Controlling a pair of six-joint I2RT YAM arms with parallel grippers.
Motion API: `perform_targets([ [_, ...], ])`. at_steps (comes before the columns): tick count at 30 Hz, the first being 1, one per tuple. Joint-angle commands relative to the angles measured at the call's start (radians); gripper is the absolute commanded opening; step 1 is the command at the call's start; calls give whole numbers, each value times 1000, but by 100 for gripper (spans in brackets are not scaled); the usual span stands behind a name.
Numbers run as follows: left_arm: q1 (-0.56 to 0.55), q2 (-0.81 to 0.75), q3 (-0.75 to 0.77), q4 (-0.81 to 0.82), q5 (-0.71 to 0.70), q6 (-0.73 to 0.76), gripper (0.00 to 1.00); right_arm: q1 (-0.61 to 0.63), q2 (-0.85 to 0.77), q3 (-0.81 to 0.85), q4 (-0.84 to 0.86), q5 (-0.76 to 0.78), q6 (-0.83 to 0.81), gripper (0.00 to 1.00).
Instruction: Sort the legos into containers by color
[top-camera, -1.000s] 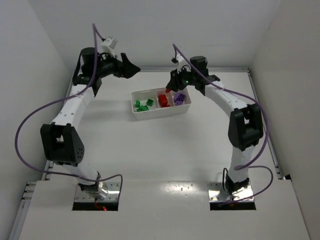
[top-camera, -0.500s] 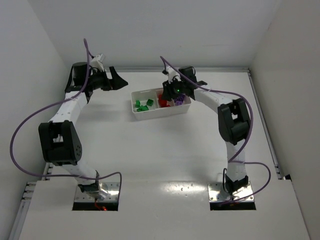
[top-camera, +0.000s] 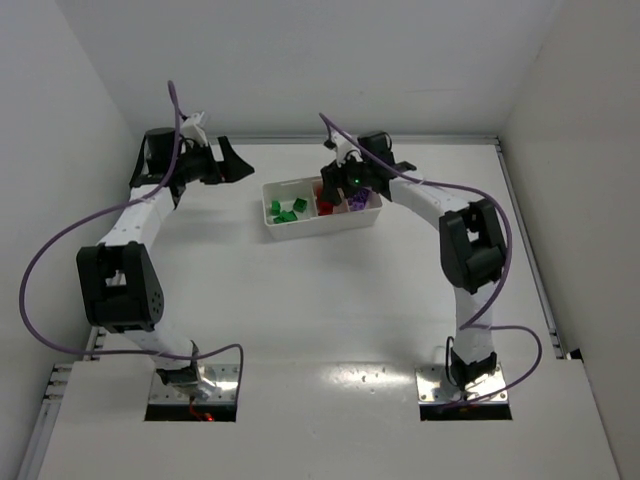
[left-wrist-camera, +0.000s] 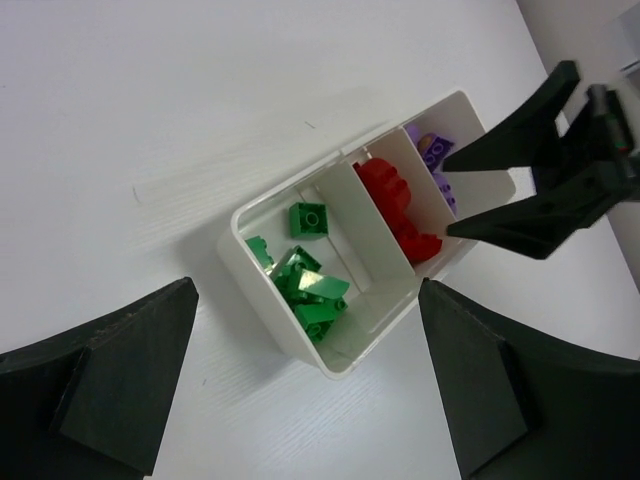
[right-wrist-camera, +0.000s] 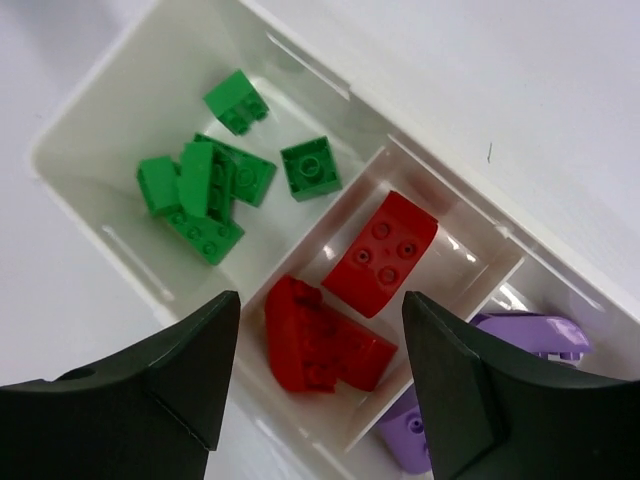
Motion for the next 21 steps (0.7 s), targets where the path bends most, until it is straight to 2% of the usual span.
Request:
perform_targets([
  [1,11,-55,-19,19,-13,33,100,7,-176,-6,37,-43,34,67],
  [4,20,-65,-45,19,-24,54,100,-5,-309,-15,-3,-55,34,67],
  [6,29,-76,-68,19,-36,64,100,-19,-363,-29,-68,-2,34,67],
  [8,29,-76,-81,10,-47,73,100,-39,-444,-73,-106,111,-54,69],
  [11,49,-76,-93,-11,-59,119,100,-82,-531,-214,-130,199,-110,70],
  [15,85,-40,-104,-64,-87,209,100,-192,-627,-429,-121,135,-97,70],
  [18,138,-39,-128,-64,-52,254,100,-261,-670,-542,-74,106,-76,70],
  [21,171,-39,-151,-64,-15,314,100,-293,-670,-581,-64,64,-55,70],
])
